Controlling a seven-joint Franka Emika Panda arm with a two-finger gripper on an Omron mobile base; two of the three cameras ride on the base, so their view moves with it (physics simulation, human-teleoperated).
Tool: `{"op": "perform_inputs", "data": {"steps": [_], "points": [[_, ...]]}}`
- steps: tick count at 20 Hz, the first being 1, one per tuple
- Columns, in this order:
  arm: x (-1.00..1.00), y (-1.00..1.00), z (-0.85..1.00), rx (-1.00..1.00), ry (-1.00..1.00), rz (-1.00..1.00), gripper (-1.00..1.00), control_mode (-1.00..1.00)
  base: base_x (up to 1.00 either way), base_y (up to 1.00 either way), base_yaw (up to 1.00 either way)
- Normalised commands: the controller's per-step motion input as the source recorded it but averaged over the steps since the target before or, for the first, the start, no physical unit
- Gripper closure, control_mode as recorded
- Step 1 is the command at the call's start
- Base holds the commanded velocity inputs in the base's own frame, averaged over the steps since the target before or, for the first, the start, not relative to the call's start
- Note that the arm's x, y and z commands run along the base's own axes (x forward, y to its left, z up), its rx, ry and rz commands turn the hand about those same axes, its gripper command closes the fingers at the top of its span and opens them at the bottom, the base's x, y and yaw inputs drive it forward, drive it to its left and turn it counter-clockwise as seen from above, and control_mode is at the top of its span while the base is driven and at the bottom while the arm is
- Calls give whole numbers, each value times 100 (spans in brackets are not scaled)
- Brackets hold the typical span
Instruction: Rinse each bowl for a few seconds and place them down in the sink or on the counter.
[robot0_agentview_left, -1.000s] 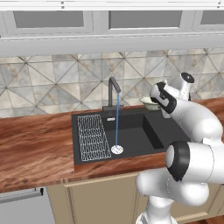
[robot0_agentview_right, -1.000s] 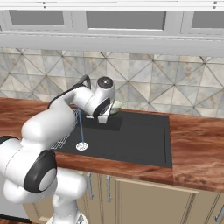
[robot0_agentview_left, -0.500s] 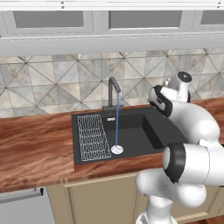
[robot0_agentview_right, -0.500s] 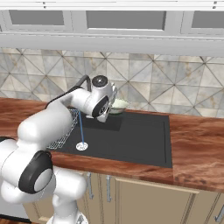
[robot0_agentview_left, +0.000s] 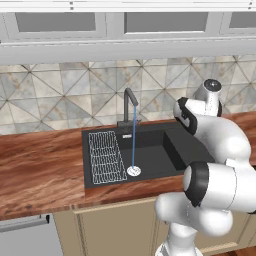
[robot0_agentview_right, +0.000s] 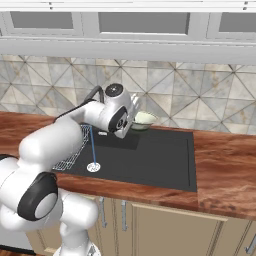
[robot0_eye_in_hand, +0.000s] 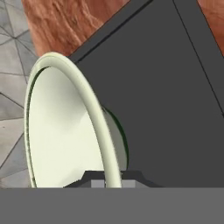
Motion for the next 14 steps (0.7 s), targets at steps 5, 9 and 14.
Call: {"op": "perform_inputs", "data": {"steps": [5, 9, 14], "points": [[-11, -27, 0, -5, -2, -12, 100, -100, 0, 0, 0], [-11, -29, 0, -5, -1, -11, 100, -100, 0, 0, 0], [-10, -30, 1, -5, 0, -11, 100, -100, 0, 0, 0]]}}
